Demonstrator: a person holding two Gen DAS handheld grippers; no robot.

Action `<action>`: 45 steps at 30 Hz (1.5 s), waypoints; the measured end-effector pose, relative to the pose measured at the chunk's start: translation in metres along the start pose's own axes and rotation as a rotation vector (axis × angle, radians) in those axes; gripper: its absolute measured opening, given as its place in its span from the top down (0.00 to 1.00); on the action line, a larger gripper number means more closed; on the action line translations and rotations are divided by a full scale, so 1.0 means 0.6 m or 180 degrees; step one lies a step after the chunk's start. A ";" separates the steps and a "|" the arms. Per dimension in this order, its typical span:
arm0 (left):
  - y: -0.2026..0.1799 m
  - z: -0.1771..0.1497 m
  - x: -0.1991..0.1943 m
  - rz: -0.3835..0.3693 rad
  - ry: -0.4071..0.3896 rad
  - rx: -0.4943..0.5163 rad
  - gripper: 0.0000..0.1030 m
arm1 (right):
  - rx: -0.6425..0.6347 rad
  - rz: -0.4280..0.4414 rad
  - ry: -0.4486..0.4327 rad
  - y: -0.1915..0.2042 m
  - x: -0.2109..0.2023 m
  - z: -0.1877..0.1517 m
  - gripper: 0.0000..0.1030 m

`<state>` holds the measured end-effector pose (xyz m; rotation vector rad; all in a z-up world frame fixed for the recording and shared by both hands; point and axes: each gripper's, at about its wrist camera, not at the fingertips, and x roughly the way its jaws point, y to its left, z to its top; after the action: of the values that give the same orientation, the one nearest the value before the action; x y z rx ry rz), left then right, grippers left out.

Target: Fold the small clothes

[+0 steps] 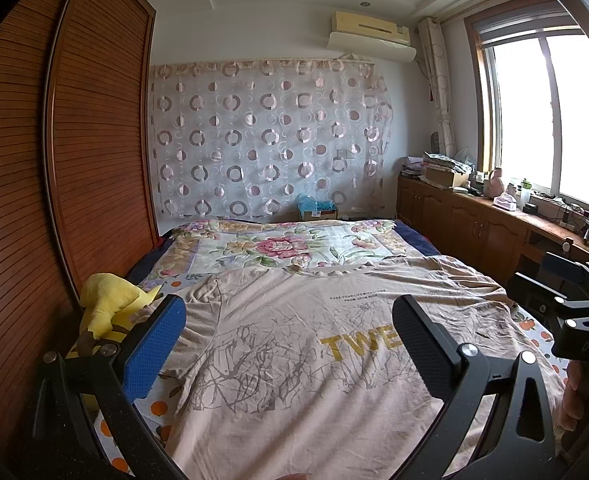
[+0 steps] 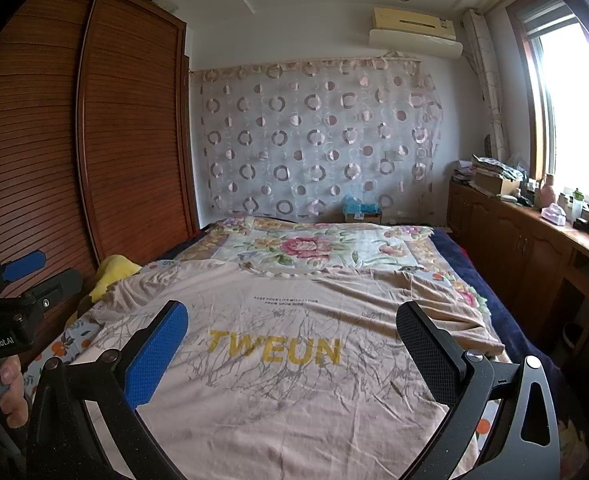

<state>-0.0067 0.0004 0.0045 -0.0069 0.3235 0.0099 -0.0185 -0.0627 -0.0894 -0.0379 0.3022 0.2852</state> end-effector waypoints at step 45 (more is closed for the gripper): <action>0.049 -0.022 0.020 0.0057 0.0255 -0.0008 0.00 | -0.0051 0.0162 0.0221 0.008 0.028 -0.007 0.00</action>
<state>0.0004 0.0298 -0.0119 -0.0068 0.4037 0.0279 -0.0055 -0.0541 -0.0983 -0.0560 0.3702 0.3375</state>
